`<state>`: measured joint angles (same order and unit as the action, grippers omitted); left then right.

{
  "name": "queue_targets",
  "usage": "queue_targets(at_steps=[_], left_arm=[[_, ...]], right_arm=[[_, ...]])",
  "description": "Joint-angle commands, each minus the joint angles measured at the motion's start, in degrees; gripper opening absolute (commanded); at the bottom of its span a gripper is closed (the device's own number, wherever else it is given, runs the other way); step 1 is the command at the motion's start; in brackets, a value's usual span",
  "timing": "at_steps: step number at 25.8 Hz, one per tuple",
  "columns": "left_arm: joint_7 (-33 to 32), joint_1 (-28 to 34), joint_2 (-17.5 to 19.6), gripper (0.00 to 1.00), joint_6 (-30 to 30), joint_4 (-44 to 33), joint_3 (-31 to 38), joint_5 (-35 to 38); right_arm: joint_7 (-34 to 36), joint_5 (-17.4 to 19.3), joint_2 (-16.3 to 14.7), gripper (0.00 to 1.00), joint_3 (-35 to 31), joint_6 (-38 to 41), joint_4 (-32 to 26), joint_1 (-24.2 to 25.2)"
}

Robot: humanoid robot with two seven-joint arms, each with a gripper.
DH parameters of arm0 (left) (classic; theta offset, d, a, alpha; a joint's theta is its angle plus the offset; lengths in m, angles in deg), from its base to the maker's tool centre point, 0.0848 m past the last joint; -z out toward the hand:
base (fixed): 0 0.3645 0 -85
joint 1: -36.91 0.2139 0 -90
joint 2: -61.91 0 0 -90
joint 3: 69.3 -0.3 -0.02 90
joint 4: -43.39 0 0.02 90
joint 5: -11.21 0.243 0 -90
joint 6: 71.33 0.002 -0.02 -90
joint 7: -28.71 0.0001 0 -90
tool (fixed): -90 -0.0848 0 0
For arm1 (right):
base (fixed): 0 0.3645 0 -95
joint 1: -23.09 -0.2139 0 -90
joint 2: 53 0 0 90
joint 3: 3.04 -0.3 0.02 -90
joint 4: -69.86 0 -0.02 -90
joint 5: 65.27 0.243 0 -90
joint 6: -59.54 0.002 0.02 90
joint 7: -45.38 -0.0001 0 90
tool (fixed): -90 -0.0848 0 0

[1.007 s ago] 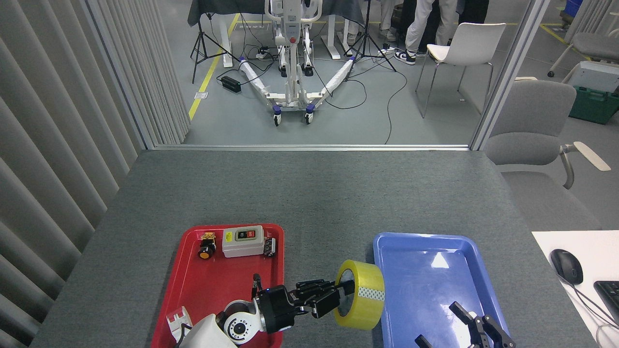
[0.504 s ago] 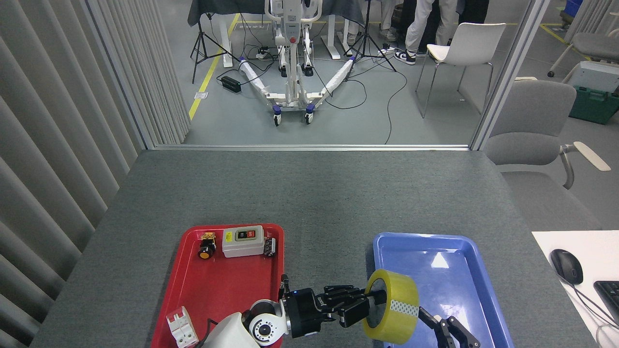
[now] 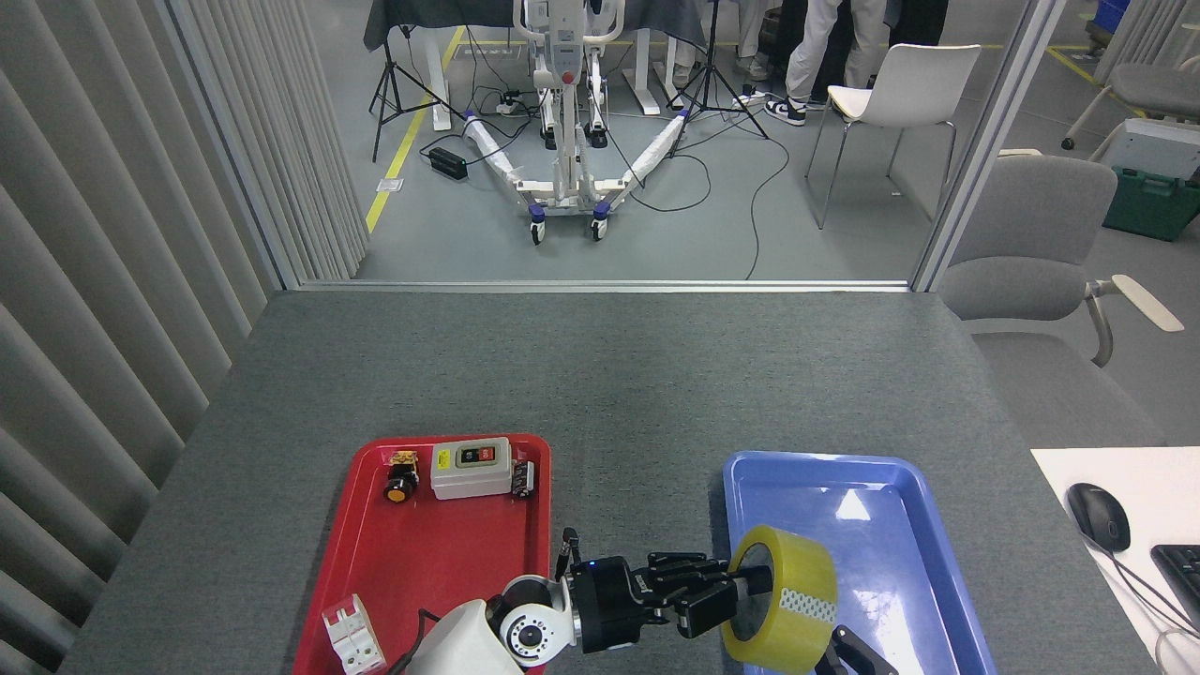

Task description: Place and move tape with both arms

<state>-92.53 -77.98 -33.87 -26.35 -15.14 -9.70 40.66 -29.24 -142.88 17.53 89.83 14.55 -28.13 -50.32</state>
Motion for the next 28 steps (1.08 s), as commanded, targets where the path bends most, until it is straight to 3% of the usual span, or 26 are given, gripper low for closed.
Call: queue_targets(at_steps=[1, 7, 8, 11, 14, 16, 22, 28], left_arm=[[0.66, 0.02, -0.02, 0.13, 0.01, -0.01, -0.8, 0.34], [1.18, 0.02, -0.63, 0.15, 0.01, 0.08, -1.24, 1.31], [1.27, 0.02, -0.72, 0.24, 0.01, 0.08, -1.24, 1.31], [1.8, 0.02, -0.72, 0.7, 0.01, 0.08, -1.41, 1.31], [2.15, 0.02, -0.46, 0.92, 0.01, 0.17, -1.24, 1.22], [2.15, -0.07, -0.28, 0.98, 0.01, 0.43, -0.97, 1.14], [2.15, -0.69, 0.6, 0.99, 0.01, 0.52, 0.7, 0.34], [1.8, -0.86, 4.11, 0.99, 0.01, 0.35, 9.22, 1.14]], right_arm=[[0.09, 0.0, -0.05, 0.61, -0.05, -0.01, -0.02, 0.03], [0.09, 0.35, -0.49, 0.17, -1.55, -0.01, -0.54, 0.38], [0.09, 0.44, -0.49, 0.13, -2.69, -0.01, -0.63, 0.73], [0.0, 0.44, -0.14, 0.07, -4.8, -0.01, -0.89, 1.87], [-0.44, 0.35, 0.04, 0.06, -5.94, -0.01, -0.89, 2.66], [-1.93, 0.35, 0.22, 0.04, -6.82, -0.01, -1.07, 3.54], [-7.12, 0.44, 1.97, 0.02, -10.51, -0.01, -2.12, 6.62], [-10.64, 0.79, 1.97, 0.0, -11.13, -0.01, -2.21, 6.62]])
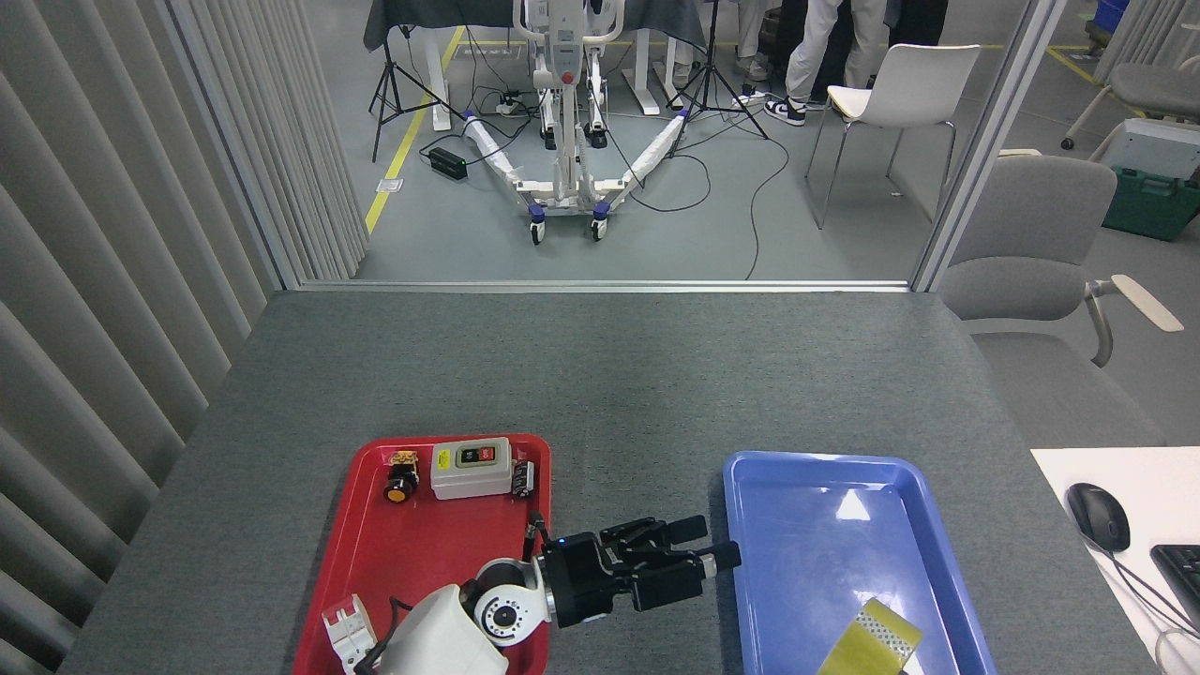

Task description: Place and move tape with both arms

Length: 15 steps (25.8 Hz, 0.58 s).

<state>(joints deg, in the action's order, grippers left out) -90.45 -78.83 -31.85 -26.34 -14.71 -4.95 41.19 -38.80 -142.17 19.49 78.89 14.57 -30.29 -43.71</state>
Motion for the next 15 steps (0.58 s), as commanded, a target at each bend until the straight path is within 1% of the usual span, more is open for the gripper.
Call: queue_targets(at_steps=[1, 5, 6, 8, 9, 11, 12, 13, 15], left_arm=[[-0.37, -0.01, 3.23, 0.99, 0.01, 0.01, 6.41, 0.7], [-0.19, 0.6, 9.47, 0.98, 0.01, -0.61, 12.12, 2.63], [-0.1, 0.78, 10.61, 0.98, 0.01, -0.87, 13.96, 3.95], [0.25, 1.57, 11.23, 0.98, 0.01, -2.1, 18.8, 8.26], [1.13, 2.89, 11.14, 0.98, 0.01, -3.24, 22.14, 11.69], [4.9, 5.88, 10.79, 0.98, 0.01, -7.9, 28.99, 20.91], [7.63, 7.81, 10.61, 0.98, 1.32, -11.06, 31.89, 26.27], [10.35, 9.92, 10.44, 0.98, 3.17, -14.22, 34.35, 31.54], [16.15, 14.05, 9.82, 0.98, 8.09, -20.03, 36.82, 39.98]], right_arm=[[-1.25, 0.08, -0.24, 0.0, -0.28, -0.03, -0.05, 0.0], [-1.69, 0.17, -0.86, 0.0, -0.28, -0.03, 0.04, -1.05], [-2.13, 0.35, -0.94, 0.0, -0.28, -0.03, 0.13, -1.84], [-5.38, 2.28, -1.3, 0.0, -0.1, -0.03, 0.3, -4.31], [-8.55, 4.04, -1.91, 0.0, 0.43, -0.03, 0.65, -5.89], [-15.4, 8.52, -4.02, 0.01, 1.65, -6.8, 1.01, -9.4], [-18.3, 10.28, -5.08, 0.03, 2.88, -10.05, 1.01, -10.63], [-20.76, 11.24, -5.78, 0.03, 3.85, -13.04, 0.92, -11.6], [-25.07, 11.6, -6.48, 0.04, 4.82, -20.68, 1.01, -13.88]])
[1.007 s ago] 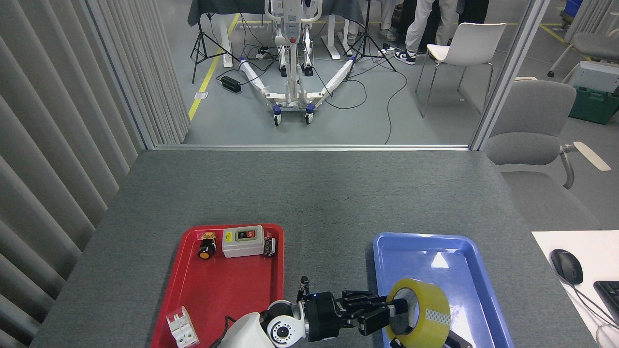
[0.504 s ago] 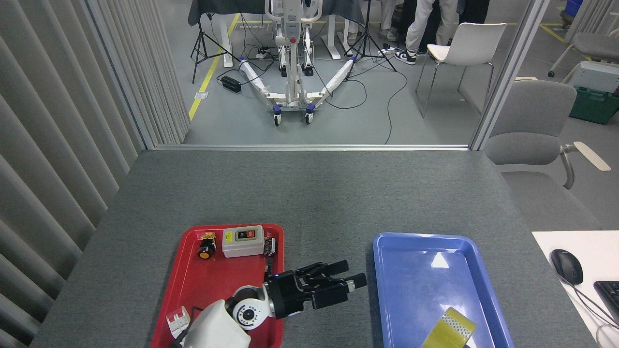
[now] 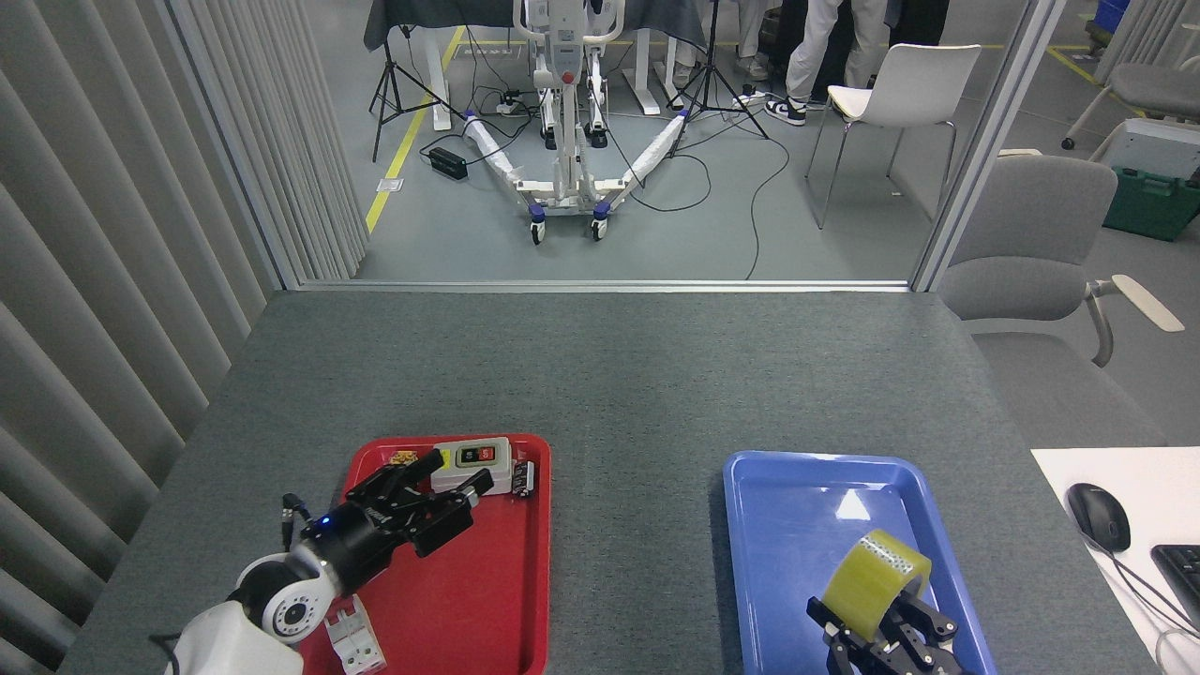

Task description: Place and move tape with both arms

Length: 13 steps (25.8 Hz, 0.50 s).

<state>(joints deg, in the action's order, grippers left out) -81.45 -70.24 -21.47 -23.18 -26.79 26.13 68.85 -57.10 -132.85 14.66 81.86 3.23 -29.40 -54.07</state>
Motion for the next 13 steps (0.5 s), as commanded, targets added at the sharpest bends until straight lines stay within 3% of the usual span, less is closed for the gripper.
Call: queue_targets(at_steps=[1, 4, 7, 10, 13], left_arm=[[9.61, 7.65, -0.65, 0.98, 7.92, -10.23, 6.0, 14.87], [15.85, 14.51, -0.65, 0.98, 18.82, -15.07, 6.09, 17.16], [21.56, 19.96, -0.65, 0.99, 27.61, -17.88, 6.0, 17.16], [27.89, 23.12, -0.74, 0.99, 33.06, -18.41, 5.74, 17.24], [27.54, 23.3, -0.3, 0.99, 34.38, -18.06, 5.65, 17.33]], right_arm=[[-9.23, 2.28, -2.27, 0.04, 2.55, -12.86, 0.29, -4.93], [-18.55, 2.98, -4.82, 0.02, 6.77, -20.33, 3.27, -10.11], [-22.16, 7.46, -6.4, 0.0, 10.81, -25.17, 5.65, -13.89], [-23.03, 8.69, -7.72, 0.01, 13.28, -28.95, 6.97, -16.0], [-33.05, 11.33, -7.54, 0.02, 15.65, -31.67, 8.72, -18.99]])
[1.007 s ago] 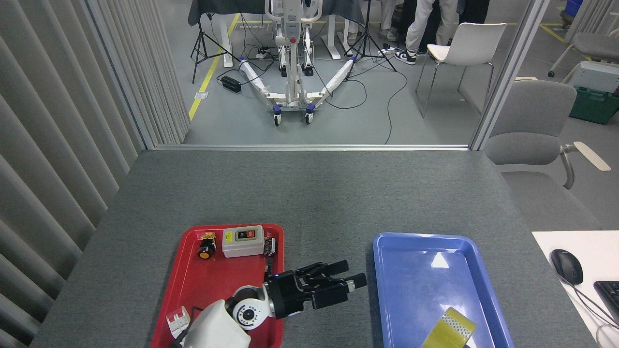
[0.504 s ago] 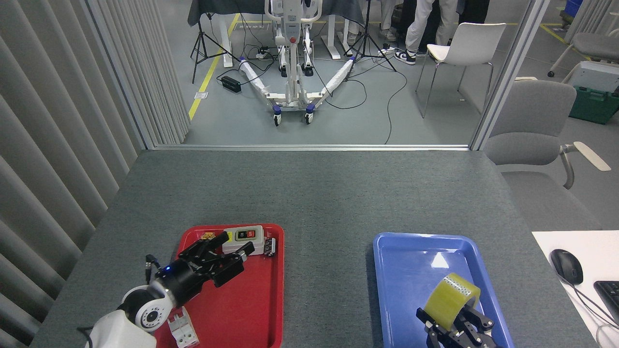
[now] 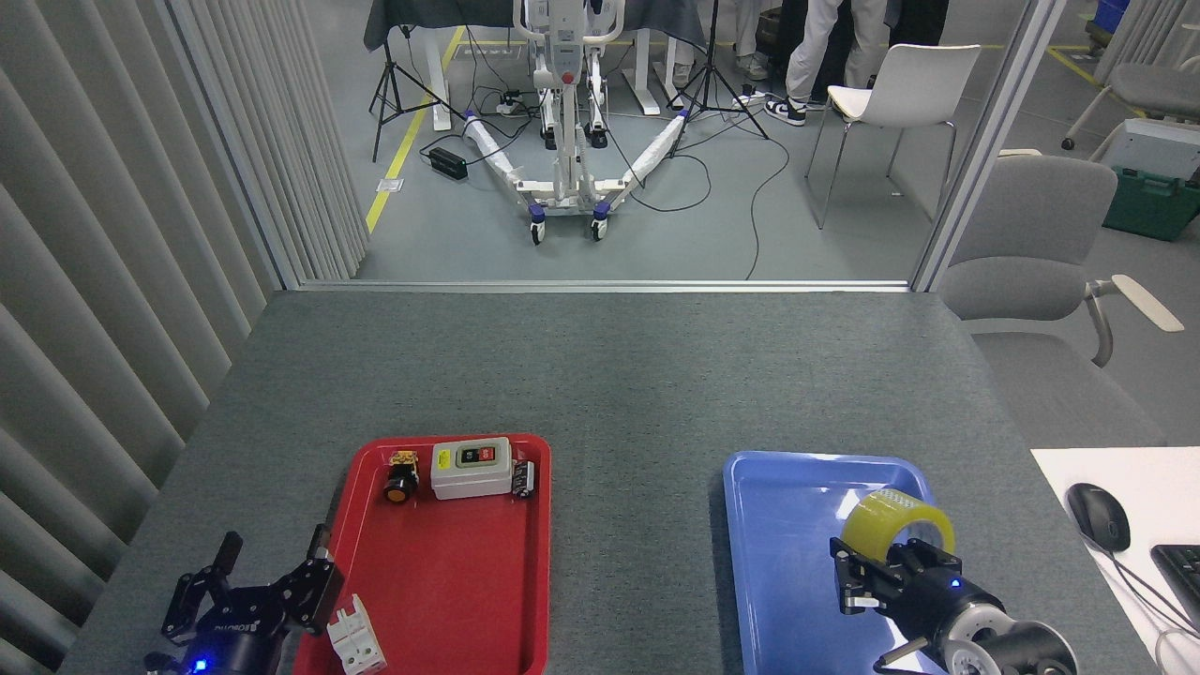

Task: Place and move tape with both arms
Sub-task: 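Slide the tape roll with the right gripper farther into the blue tray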

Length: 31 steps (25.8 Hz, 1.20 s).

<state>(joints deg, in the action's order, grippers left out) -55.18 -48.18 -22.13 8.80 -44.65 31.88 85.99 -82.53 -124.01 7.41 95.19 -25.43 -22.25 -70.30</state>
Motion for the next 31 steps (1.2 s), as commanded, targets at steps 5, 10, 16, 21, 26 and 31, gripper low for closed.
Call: queue_targets(at_steps=[5, 10, 16, 21, 26, 31], left_arm=[[-6.46, 0.81, 0.55, 0.99, -5.51, -0.81, 0.16, -0.86], [-8.84, 0.46, 0.28, 0.99, -9.2, -3.1, 0.25, -1.13], [-8.04, 0.46, 0.19, 0.99, -9.2, -4.42, 0.25, -1.22], [-7.69, 1.07, 0.02, 0.99, -9.2, -5.29, 0.43, -2.36], [-7.78, 1.07, 0.02, 0.99, -8.68, -5.73, 0.52, -2.53], [-7.87, 1.25, 0.02, 0.99, -8.59, -5.65, 1.48, -3.5]], right_arm=[[-18.87, 4.96, -0.03, 0.01, 5.22, -9.87, 2.46, -6.01], [-19.31, 4.96, 2.08, 0.0, 9.08, -19.62, 4.65, -8.21], [-19.22, 4.78, 2.87, 0.14, 11.28, -23.84, 7.47, -10.23], [-18.61, 4.69, 2.34, 1.0, 11.1, -23.93, 7.64, -10.14], [-18.25, 4.69, 2.52, 1.0, 11.19, -23.23, 7.29, -9.17], [-13.33, 4.25, 2.34, 1.0, 10.58, -23.14, 6.68, -8.56]])
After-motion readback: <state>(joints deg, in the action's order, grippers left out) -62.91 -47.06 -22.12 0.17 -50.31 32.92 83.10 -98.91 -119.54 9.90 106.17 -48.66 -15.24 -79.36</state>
